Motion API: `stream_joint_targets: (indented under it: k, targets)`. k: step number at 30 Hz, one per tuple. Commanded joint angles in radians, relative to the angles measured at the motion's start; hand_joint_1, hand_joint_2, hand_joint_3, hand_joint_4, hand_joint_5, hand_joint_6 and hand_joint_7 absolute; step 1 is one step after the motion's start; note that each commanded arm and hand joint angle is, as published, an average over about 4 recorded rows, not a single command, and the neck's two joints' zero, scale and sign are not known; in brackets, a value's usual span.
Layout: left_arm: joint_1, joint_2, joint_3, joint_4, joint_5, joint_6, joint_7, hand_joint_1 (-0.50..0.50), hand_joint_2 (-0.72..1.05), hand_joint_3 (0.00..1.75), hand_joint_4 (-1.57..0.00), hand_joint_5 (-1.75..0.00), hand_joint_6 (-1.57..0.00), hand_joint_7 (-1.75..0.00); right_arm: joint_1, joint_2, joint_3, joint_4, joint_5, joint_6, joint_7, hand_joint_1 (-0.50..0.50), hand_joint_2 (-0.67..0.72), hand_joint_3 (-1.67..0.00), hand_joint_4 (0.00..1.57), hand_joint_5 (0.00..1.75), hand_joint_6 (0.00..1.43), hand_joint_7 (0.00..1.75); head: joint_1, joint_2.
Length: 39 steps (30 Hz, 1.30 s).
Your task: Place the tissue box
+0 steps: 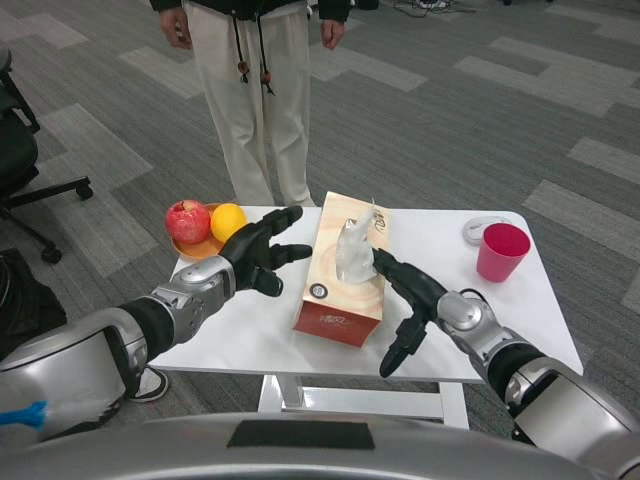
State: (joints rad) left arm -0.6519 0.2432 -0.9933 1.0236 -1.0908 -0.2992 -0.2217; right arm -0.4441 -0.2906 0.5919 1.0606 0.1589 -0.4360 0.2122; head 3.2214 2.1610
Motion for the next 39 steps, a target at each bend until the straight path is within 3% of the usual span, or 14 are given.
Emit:
stream_joint_targets:
  k: [1, 26, 39]
  targets:
    - [-0.023, -0.006, -0.007, 0.018, -0.003, -0.005, -0.013, 0.5, -0.64, 0.04, 0.0, -0.82, 0.0, -0.21, -0.031, 0.011, 0.006, 0.006, -0.002, -0.013, -0.001, -0.08, 0.15, -0.16, 0.0, 0.1, 0.0, 0.0, 0.001, 0.0]
    - [-0.032, -0.015, -0.051, 0.103, -0.011, 0.008, -0.013, 0.5, -0.61, 0.04, 0.0, -0.82, 0.0, -0.21, -0.036, 0.013, 0.001, 0.029, -0.003, -0.013, -0.007, -0.08, 0.15, -0.16, 0.0, 0.1, 0.0, 0.0, 0.005, -0.005]
    - [-0.025, -0.014, -0.028, 0.112, -0.017, 0.009, -0.014, 0.5, -0.55, 0.07, 0.0, -0.82, 0.0, -0.21, -0.029, 0.011, -0.08, 0.028, -0.007, -0.017, -0.007, -0.08, 0.15, -0.16, 0.0, 0.1, 0.0, 0.0, 0.007, -0.004]
